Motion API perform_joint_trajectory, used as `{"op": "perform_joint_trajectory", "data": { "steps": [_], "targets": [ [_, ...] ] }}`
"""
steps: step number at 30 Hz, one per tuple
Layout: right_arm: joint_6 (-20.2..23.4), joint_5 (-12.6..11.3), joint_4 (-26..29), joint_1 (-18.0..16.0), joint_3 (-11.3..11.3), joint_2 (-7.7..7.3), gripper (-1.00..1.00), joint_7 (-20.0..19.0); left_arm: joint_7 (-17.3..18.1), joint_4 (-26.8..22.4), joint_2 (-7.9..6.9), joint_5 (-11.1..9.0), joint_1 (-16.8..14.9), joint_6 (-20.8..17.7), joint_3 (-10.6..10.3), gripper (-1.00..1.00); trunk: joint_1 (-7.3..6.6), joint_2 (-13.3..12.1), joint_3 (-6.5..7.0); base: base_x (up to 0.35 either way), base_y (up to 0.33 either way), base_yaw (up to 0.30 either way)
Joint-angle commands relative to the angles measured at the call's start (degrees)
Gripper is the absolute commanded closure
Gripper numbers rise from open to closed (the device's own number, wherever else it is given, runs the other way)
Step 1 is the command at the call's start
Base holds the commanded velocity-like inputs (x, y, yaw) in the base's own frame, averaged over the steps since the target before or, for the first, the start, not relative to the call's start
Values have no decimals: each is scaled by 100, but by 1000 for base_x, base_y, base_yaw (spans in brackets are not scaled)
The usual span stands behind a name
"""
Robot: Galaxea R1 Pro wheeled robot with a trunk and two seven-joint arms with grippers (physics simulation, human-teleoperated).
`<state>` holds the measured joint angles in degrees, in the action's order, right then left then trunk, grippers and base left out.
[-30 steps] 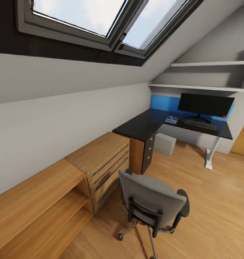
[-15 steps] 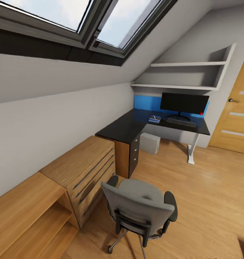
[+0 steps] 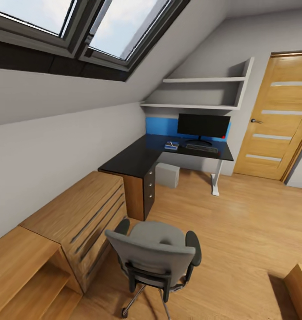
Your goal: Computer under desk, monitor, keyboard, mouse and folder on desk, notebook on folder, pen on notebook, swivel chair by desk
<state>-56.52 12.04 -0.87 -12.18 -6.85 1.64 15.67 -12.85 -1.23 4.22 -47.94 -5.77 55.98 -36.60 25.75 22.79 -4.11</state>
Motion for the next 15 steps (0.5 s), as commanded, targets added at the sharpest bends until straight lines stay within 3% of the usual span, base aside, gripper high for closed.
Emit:
{"op": "perform_joint_trajectory", "data": {
  "steps": [1,6,15],
  "targets": [
    [-17,61,-9,-9,-48,1,-100,24,-60,-2,0,4,-3,9,-49,-100,3,13,-13,1,59,-297],
    [-17,61,-9,-11,-47,2,-100,24,-60,-1,0,4,-3,9,-49,-100,3,13,-13,-12,113,-297],
    [-25,61,-8,-10,-51,2,-100,24,-60,0,0,4,-3,9,-49,-100,3,13,-13,-72,273,-297]
  ]
}}
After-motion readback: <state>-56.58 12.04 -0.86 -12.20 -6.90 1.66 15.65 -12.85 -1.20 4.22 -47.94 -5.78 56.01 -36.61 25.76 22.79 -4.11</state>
